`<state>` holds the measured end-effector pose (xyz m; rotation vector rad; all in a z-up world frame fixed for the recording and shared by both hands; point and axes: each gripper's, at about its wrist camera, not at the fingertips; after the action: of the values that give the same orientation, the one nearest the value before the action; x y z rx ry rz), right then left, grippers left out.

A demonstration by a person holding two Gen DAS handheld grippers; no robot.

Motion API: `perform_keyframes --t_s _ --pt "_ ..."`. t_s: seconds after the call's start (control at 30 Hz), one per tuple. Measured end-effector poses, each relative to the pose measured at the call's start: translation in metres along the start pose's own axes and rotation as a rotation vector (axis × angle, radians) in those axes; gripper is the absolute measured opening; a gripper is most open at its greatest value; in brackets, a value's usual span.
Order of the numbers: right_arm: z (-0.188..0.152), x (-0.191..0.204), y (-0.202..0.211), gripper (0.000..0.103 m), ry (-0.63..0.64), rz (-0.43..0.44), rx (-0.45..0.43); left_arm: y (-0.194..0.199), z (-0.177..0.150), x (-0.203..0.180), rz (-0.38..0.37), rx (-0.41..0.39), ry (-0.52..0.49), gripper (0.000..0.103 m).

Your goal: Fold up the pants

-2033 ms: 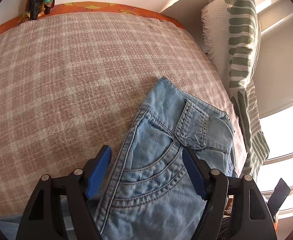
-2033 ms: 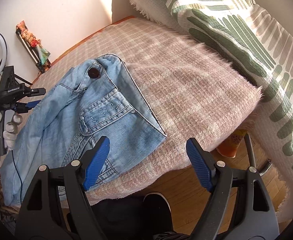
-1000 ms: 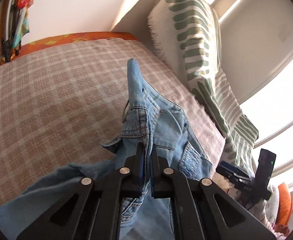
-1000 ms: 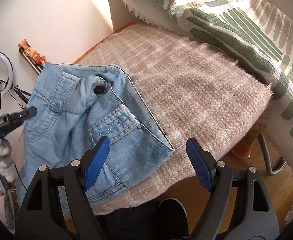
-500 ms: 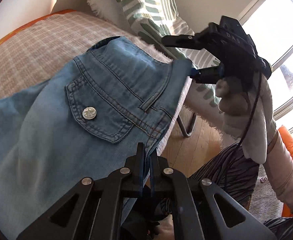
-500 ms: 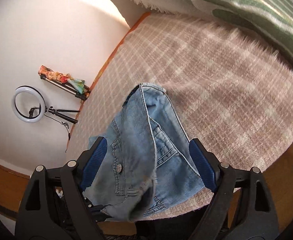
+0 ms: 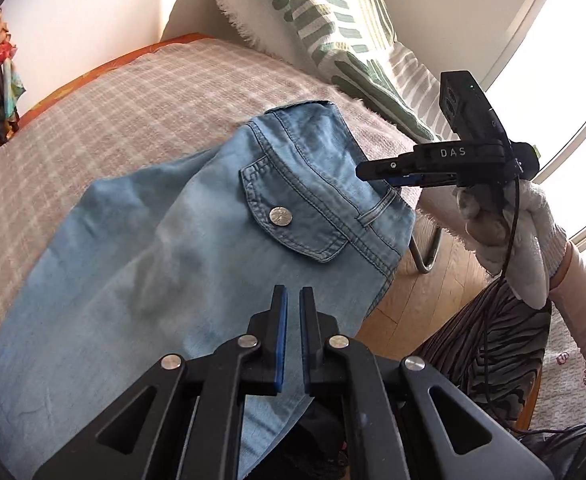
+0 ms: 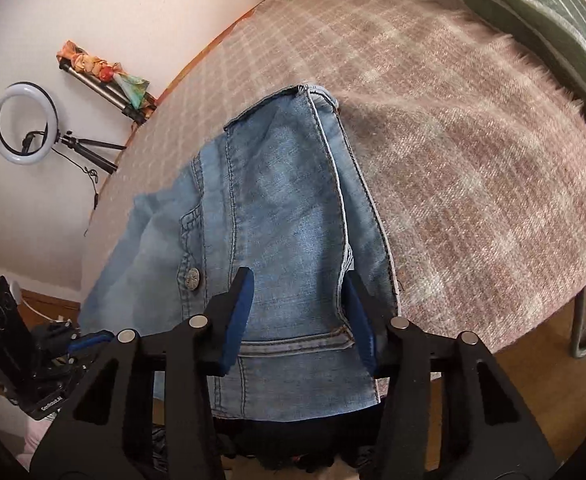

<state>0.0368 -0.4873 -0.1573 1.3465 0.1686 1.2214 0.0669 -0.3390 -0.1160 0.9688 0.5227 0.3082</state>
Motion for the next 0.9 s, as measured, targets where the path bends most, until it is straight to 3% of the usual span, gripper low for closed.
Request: perform_keyframes --t_s 0.17,0.4,0.43,0.47,0.5,0.9 --pt "0.001 0.017 -0.003 0.049 0.055 -0.061 -0.002 0.004 -0.012 -0.001 0.028 -0.007 0.0 0.003" --pt "0.007 0.024 -0.004 0.049 0.084 -0.1 -0.012 0.012 -0.026 0.0 0.129 -0.032 0.003 0.003" --pt "0.008 0.026 -0.005 0.047 0.086 -0.109 -0.018 0.013 -0.027 0.001 0.147 -0.038 0.001 0.003" --pt "0.009 0.024 -0.003 0.031 0.089 -0.113 -0.02 0.013 -0.03 0.001 0.16 -0.034 -0.004 0.003" --pt "0.009 0.022 -0.001 0.008 0.096 -0.125 -0.017 0.013 -0.031 0.002 0.167 -0.025 -0.002 0.003" --pt "0.012 0.022 0.042 0.004 0.202 -0.209 -0.1 0.009 -0.061 0.031 0.124 0.04 0.095 0.003"
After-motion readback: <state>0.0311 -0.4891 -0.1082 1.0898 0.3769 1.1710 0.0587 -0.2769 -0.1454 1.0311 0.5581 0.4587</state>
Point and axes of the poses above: each gripper's, at about its wrist camera, not at the fingertips, and y roughly against the way its jaws point, x to its left, z to its top, and after that the axes turned 3 degrees about y, right-handed
